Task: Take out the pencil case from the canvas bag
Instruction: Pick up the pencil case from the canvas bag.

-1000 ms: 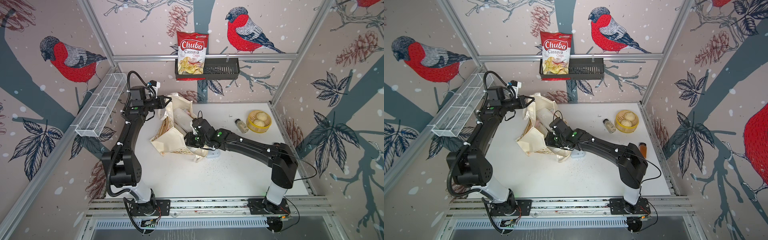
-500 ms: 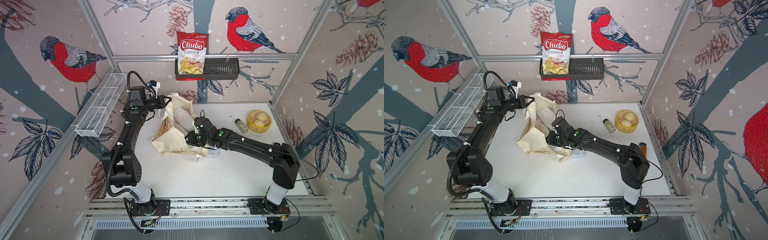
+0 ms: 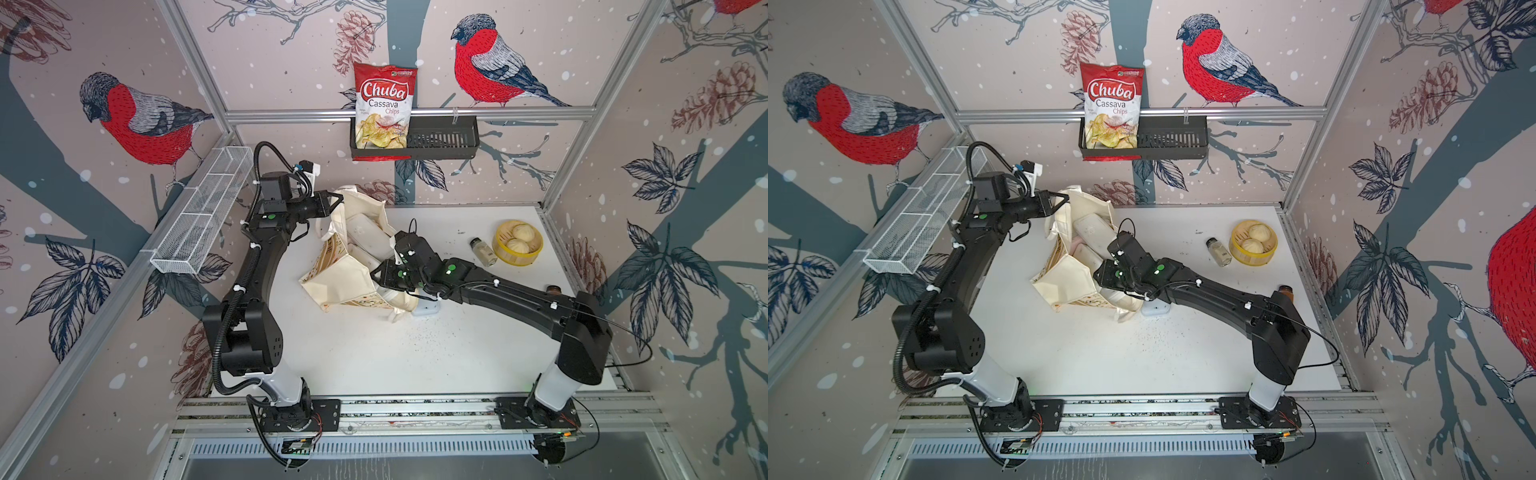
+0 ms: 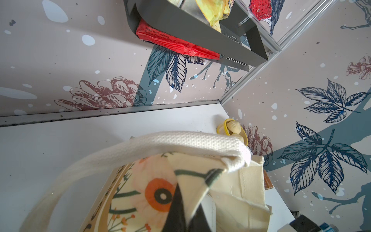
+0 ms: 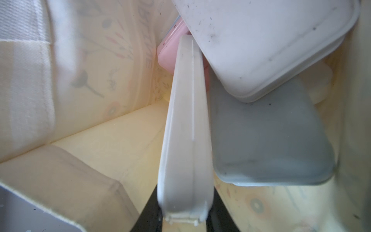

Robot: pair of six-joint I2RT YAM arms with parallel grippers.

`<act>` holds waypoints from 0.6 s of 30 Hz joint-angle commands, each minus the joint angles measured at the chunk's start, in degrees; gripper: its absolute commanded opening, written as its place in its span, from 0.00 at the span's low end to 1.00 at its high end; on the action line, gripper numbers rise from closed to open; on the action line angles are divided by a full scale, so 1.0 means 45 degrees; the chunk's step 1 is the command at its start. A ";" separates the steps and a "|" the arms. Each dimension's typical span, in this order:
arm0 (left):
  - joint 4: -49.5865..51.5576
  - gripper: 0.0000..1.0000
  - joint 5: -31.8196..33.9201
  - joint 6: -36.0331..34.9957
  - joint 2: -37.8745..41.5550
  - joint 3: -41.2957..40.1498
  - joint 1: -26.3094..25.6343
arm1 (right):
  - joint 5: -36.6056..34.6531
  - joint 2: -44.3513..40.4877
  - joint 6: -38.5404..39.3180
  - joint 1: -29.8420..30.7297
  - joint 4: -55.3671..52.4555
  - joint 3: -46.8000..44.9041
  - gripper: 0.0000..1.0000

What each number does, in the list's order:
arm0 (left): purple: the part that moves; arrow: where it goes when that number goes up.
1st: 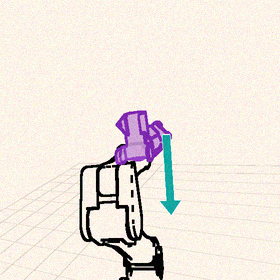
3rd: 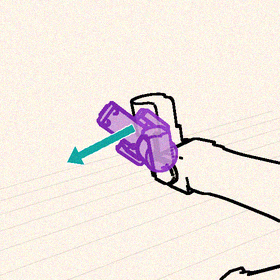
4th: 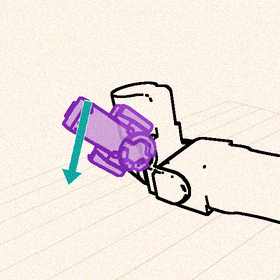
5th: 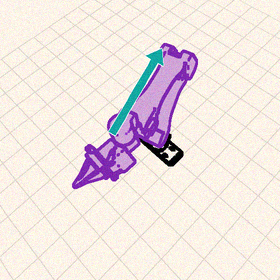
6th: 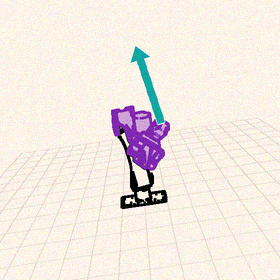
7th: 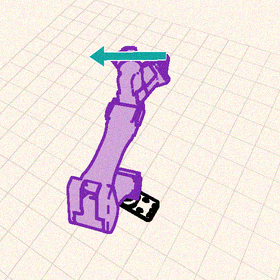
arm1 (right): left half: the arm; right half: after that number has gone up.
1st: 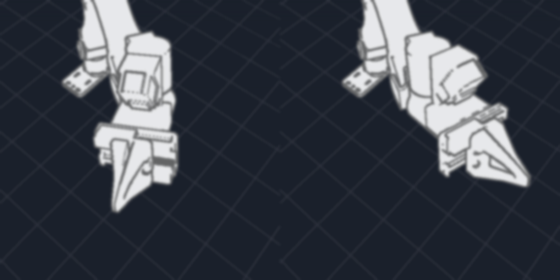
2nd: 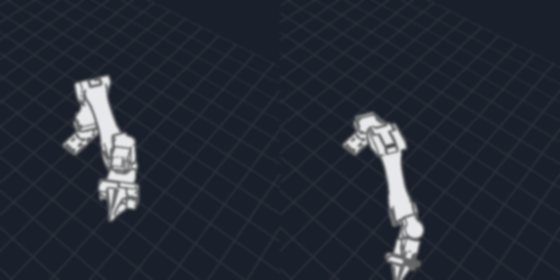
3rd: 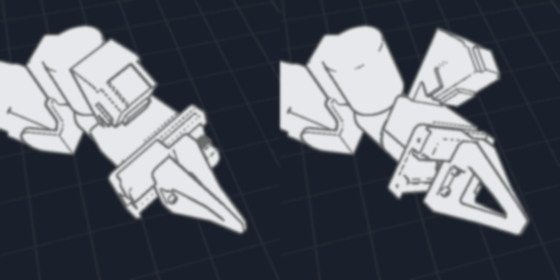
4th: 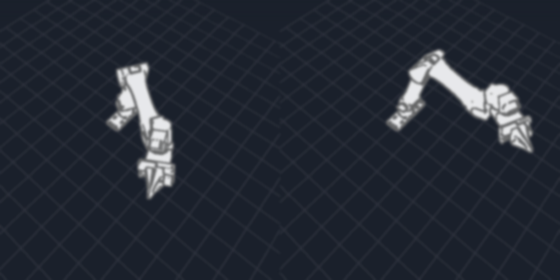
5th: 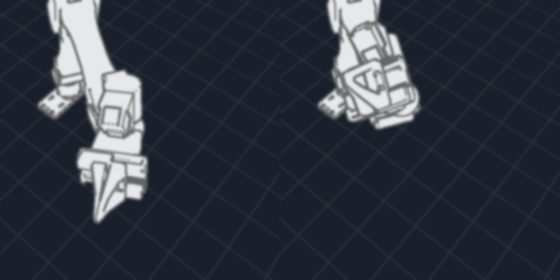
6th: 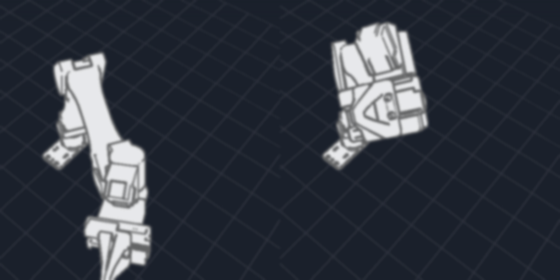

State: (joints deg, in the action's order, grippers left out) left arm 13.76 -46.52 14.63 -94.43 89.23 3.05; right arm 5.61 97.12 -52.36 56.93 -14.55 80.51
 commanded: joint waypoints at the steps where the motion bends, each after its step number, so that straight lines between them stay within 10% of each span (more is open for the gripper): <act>1: -0.1115 0.00 -0.0384 -0.0078 0.0187 -0.0005 0.0016 | -0.0602 -0.0079 0.0161 -0.0058 0.0645 -0.0079 0.19; 9: -0.1231 0.00 -0.0488 0.0060 0.0104 -0.0041 0.0014 | -0.0843 -0.0190 0.0111 -0.0068 0.1043 -0.0302 0.19; 18: -0.1534 0.00 -0.0755 0.0213 0.0140 -0.0180 -0.0072 | -0.0300 0.0480 -0.0146 -0.0193 0.1604 -0.0370 0.42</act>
State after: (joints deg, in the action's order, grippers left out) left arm 12.32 -48.01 15.27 -94.41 88.36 2.87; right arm 4.34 98.37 -52.45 56.07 -10.33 78.91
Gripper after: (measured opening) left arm 0.060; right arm 0.415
